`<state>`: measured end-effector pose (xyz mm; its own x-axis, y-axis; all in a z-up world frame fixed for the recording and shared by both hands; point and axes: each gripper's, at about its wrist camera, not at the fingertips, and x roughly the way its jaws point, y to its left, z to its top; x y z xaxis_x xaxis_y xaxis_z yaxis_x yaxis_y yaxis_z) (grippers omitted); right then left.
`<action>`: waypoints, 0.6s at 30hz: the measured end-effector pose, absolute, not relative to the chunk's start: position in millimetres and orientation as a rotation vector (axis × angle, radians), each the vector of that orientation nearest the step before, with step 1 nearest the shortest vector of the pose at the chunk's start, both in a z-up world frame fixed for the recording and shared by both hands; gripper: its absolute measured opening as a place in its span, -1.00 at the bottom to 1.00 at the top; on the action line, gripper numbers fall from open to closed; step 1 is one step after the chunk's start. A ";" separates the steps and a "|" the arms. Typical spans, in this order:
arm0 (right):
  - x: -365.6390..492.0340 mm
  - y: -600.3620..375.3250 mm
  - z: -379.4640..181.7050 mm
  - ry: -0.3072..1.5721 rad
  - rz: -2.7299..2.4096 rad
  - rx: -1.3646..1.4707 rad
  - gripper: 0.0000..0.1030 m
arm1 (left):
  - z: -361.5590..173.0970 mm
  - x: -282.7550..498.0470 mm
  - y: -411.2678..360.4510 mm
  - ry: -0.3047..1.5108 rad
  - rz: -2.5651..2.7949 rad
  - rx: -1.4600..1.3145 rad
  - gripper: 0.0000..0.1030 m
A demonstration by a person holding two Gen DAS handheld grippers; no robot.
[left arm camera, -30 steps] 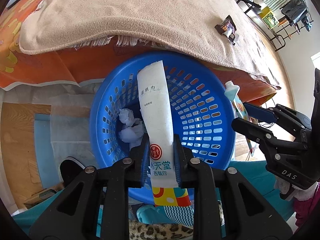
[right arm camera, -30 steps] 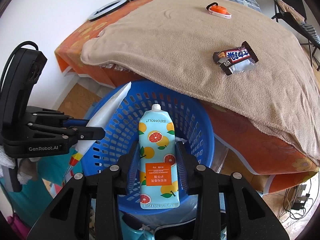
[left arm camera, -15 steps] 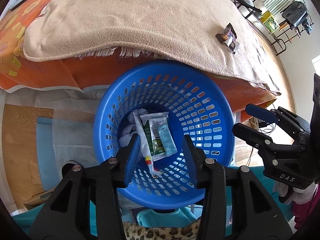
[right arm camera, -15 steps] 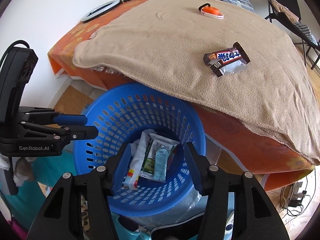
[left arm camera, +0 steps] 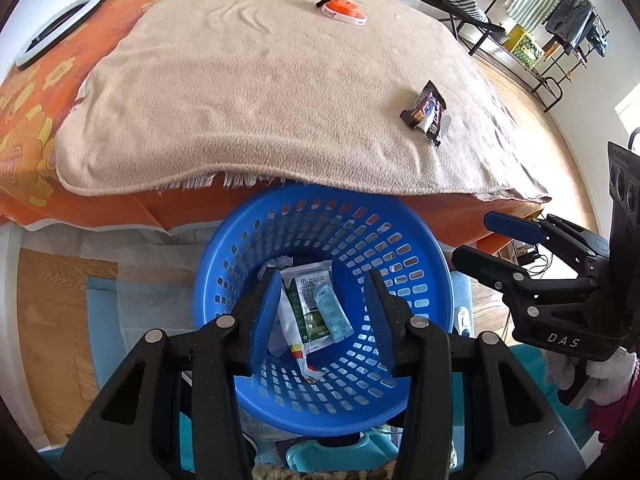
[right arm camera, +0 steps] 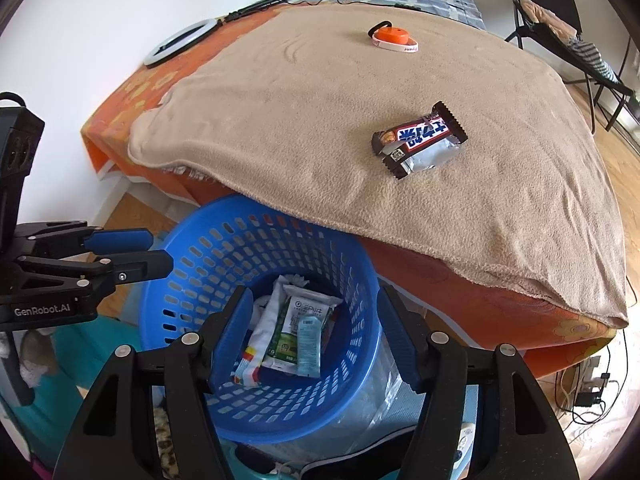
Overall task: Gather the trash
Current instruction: 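Move the right gripper to the chocolate bar while the left moves toward the orange cup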
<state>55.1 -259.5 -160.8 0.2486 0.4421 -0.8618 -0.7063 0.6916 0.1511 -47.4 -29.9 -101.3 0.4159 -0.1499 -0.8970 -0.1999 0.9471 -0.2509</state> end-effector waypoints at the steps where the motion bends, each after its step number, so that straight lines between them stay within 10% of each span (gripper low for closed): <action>1: 57.0 -260.6 -160.0 1.059 0.794 -0.285 0.25 | -98.8 -45.3 -30.6 1.142 0.029 -0.338 -0.15; 18: 102.1 -282.8 -147.4 1.065 0.730 -0.130 0.25 | -63.9 18.8 -15.7 1.069 0.005 -0.285 -0.15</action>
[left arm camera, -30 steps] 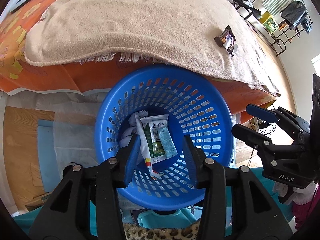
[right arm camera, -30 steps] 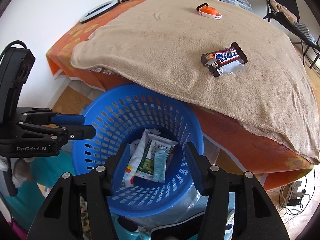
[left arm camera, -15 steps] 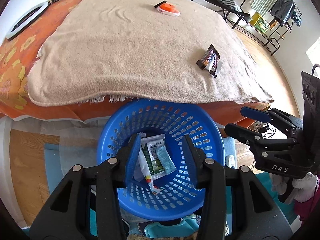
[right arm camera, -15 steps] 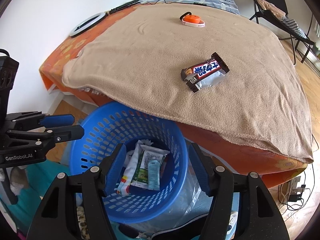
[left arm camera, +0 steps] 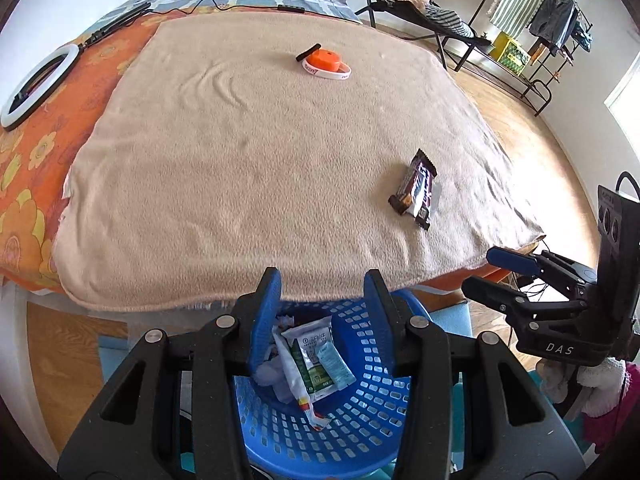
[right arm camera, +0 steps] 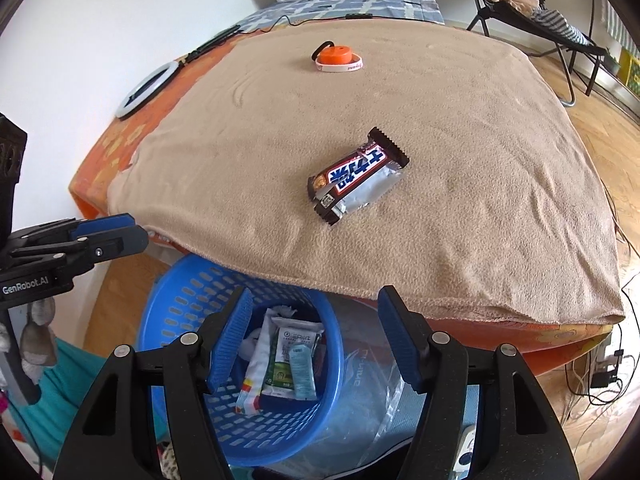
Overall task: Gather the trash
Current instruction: 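Move the right gripper to the chocolate bar while the left moves toward the orange cup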
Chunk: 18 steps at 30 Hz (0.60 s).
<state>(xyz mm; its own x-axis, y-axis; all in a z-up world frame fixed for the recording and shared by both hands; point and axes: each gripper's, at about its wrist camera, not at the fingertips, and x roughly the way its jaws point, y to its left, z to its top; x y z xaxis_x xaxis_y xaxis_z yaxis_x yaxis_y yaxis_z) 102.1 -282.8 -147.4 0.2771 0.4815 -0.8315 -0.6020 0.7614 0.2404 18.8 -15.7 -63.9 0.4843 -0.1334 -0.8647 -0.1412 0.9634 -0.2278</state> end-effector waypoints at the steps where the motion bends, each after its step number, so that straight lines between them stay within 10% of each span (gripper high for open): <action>1: 105.1 -283.2 -147.0 1.066 0.730 -0.122 0.25 | -62.9 23.6 -13.8 1.067 0.005 -0.280 -0.15; 18: 169.7 -251.8 -167.6 1.156 0.709 -0.019 0.25 | -59.1 106.4 14.9 1.039 -0.013 -0.228 -0.15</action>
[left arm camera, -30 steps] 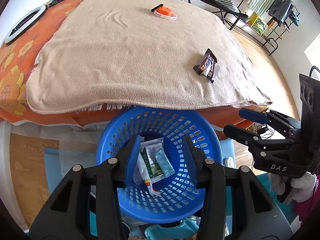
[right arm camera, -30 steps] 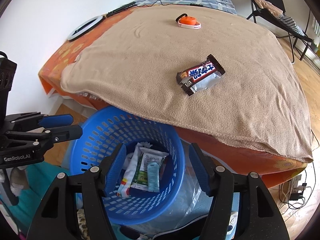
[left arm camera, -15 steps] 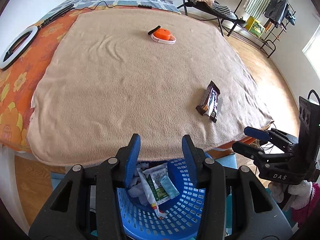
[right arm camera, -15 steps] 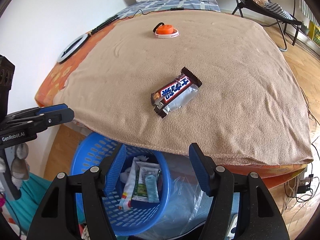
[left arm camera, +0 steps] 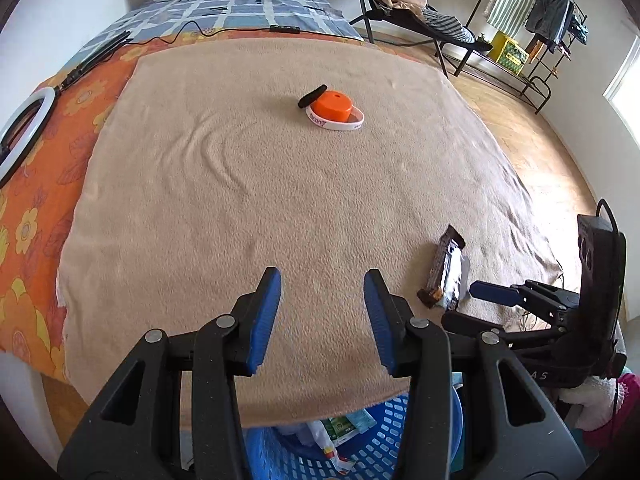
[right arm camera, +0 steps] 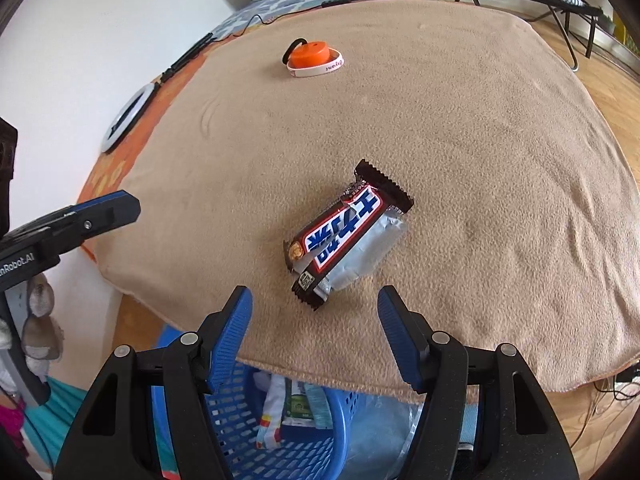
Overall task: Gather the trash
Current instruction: 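Move the right gripper to the chocolate bar while the left moves toward the orange cup, then grasp the chocolate bar wrapper with the right gripper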
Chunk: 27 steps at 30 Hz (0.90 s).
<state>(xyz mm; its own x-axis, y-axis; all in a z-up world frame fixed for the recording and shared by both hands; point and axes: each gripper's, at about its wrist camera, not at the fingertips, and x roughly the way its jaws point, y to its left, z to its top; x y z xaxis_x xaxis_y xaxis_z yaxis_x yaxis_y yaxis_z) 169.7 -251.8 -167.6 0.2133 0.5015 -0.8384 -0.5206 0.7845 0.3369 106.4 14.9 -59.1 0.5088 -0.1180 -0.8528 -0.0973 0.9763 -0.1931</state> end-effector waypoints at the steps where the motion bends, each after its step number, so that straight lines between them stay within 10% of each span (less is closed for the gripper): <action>1: 172.0 -249.7 -169.9 1.158 0.705 -0.026 0.25 | -59.0 113.7 18.2 1.033 -0.014 -0.230 -0.15; 27: 237.4 -214.0 -171.0 1.036 0.717 -0.264 -0.02 | -92.0 319.4 47.0 1.004 -0.037 -0.308 -0.15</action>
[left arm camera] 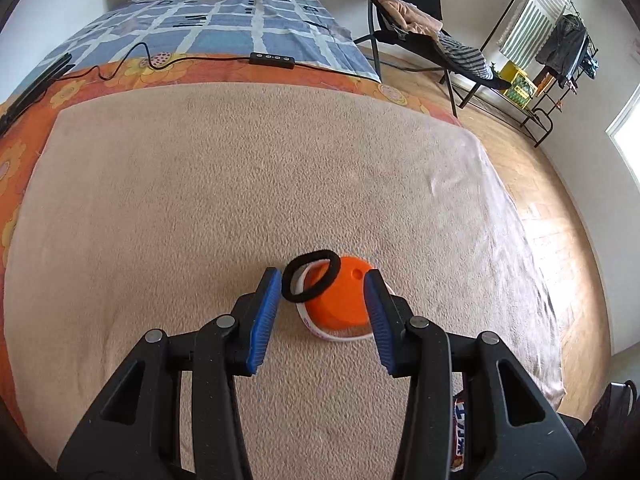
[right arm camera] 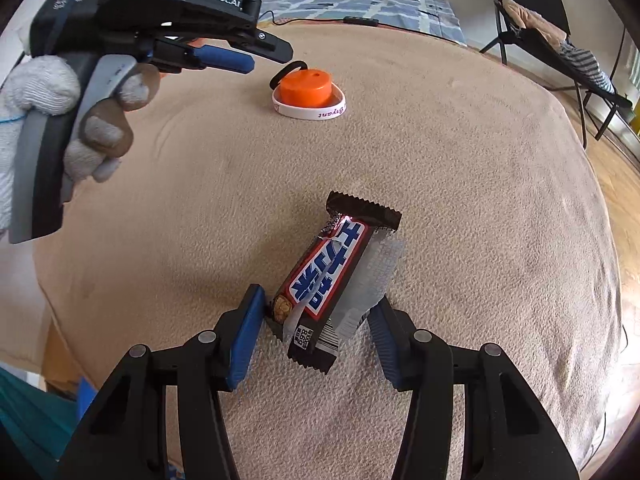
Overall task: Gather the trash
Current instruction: 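Grasp the chocolate bar wrapper with the right gripper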
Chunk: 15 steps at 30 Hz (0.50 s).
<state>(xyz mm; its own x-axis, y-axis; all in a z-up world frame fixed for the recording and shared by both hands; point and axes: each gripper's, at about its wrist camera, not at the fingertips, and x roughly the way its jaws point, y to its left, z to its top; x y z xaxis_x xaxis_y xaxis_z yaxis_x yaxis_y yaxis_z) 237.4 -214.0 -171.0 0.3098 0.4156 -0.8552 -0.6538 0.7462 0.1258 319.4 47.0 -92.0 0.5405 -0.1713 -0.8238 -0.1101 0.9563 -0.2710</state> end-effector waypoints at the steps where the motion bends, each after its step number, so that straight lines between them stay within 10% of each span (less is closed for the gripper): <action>1: 240.6 -213.7 -170.8 1.045 0.717 -0.248 -0.02 | -94.5 323.2 46.6 1.011 -0.034 -0.298 -0.15; 8: 256.0 -213.0 -170.6 1.062 0.718 -0.208 -0.02 | -108.0 336.0 47.7 1.042 -0.029 -0.312 -0.25; 15: 256.3 -213.0 -170.4 1.047 0.700 -0.227 -0.30 | -104.7 336.1 51.1 1.030 -0.047 -0.353 -0.87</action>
